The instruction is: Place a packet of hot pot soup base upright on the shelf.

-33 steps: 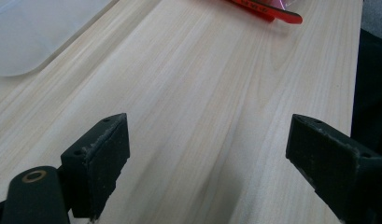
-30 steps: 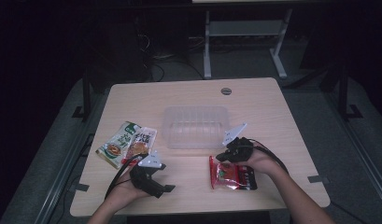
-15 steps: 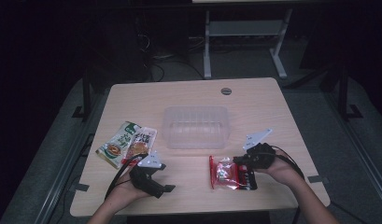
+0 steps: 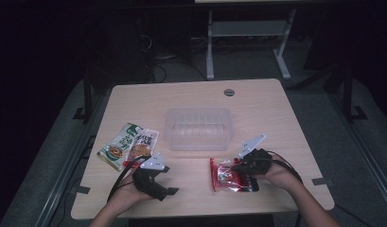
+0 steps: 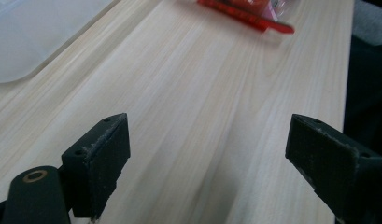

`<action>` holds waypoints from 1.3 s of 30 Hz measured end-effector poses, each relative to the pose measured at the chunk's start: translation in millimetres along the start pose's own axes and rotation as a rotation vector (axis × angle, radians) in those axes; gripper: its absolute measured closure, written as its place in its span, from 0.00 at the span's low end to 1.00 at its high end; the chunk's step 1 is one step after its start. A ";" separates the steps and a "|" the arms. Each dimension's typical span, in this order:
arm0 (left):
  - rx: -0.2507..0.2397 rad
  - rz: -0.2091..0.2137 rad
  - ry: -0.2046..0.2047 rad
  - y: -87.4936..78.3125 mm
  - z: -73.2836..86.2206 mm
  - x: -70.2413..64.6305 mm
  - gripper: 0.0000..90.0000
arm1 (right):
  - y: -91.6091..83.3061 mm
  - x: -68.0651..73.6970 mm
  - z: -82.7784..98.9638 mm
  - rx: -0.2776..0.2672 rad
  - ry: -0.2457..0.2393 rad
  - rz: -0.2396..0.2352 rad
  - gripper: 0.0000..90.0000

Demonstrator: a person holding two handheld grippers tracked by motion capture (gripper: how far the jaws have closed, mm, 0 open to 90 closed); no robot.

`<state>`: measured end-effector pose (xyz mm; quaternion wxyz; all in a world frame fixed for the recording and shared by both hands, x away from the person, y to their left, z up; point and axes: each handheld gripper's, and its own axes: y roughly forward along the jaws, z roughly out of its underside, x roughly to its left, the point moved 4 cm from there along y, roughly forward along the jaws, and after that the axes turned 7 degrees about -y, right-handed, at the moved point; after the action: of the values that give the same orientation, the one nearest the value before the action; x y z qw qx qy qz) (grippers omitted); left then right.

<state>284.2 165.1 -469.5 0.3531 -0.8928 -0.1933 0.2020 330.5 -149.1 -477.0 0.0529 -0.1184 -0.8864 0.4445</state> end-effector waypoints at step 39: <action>-0.051 0.035 0.034 -0.5 -32.5 -6.9 0.72 | -2.9 19.3 -48.2 -0.124 0.029 0.015 0.51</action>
<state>294.4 144.1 -445.9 0.3299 -0.9081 -0.1768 0.1878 321.0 -108.5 -446.0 0.0547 -0.1345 -0.9104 0.3874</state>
